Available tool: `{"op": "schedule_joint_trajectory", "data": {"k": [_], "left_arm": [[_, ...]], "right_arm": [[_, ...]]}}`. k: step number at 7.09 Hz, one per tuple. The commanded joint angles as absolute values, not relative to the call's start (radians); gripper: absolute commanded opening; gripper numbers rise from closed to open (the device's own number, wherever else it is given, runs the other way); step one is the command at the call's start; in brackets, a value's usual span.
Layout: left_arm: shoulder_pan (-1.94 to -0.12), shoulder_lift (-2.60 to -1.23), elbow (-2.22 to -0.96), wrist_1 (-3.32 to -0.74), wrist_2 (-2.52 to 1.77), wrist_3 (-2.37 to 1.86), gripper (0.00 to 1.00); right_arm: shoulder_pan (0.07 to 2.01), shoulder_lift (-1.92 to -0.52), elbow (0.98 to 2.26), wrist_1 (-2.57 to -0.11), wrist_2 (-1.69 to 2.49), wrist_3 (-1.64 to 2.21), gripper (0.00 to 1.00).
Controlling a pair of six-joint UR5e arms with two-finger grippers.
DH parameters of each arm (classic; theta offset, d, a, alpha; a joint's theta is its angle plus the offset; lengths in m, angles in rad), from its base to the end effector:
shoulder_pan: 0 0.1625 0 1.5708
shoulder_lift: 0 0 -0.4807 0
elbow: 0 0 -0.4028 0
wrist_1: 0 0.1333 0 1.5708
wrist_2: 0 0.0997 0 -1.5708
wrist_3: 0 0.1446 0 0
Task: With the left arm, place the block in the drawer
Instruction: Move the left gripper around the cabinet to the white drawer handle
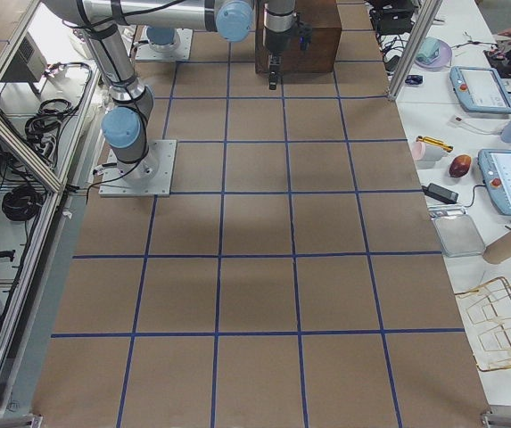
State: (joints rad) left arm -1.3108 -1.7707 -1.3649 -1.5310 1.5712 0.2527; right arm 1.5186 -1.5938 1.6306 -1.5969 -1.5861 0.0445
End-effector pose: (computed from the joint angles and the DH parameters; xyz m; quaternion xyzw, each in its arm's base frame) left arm 0.0266 -0.6184 0.4962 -0.0037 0.9997 -0.0221 0.0060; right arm 0.1054 -0.4958 0.4826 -0.0483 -0.9988 -0.0054 0.0076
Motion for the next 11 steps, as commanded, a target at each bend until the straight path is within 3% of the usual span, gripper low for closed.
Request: {"op": "schedule_joint_trajectory", "data": {"k": [1, 5, 11], "left_arm": [[-1.223, -1.83, -1.356, -1.513, 1.522, 0.365, 1.0], [-1.103, -1.939, -1.365, -1.503, 1.401, 0.536, 1.0], [-1.08, -2.026, -1.434, -1.505, 1.318, 0.568, 1.0]], "right_arm": [[1.519, -1.594, 1.631, -1.597, -1.588, 0.044, 1.0], [1.519, -1.594, 1.631, -1.597, -1.588, 0.044, 1.0], [1.519, -1.594, 1.631, -1.597, -1.588, 0.044, 1.0]]}}
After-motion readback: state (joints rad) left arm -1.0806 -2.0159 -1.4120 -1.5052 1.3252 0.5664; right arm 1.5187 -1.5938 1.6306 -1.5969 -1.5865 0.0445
